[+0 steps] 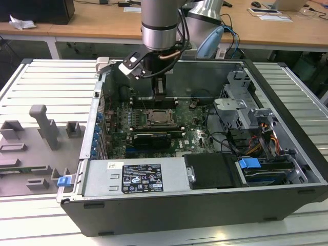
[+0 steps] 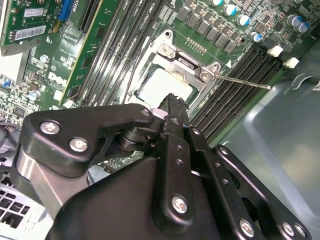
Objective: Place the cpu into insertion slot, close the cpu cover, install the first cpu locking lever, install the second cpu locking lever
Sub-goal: 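Install the first cpu locking lever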
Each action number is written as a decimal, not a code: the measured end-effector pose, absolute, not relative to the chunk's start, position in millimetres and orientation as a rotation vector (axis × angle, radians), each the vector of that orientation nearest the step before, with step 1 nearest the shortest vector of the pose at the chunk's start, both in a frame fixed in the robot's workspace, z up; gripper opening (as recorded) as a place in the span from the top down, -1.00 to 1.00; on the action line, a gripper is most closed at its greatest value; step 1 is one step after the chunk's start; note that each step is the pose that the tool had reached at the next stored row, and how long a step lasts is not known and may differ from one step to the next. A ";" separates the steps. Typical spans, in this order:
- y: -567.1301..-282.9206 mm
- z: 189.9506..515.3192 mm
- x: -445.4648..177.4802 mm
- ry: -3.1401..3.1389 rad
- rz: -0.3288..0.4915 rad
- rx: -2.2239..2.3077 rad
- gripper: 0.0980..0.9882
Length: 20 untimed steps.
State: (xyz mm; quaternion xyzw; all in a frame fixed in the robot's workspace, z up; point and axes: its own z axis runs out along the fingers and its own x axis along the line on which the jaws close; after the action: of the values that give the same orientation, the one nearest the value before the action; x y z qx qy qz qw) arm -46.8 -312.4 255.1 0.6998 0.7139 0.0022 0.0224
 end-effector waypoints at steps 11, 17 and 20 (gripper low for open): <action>-311.9 307.1 -46.8 2.238 -0.023 2.110 0.98; -311.9 303.8 -46.8 2.359 -0.017 1.973 0.98; -311.9 303.5 -46.8 2.383 -0.016 1.944 0.98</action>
State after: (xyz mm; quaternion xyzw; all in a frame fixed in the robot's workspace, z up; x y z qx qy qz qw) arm -46.8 -311.9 303.5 0.6318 0.7744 -0.0051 0.0332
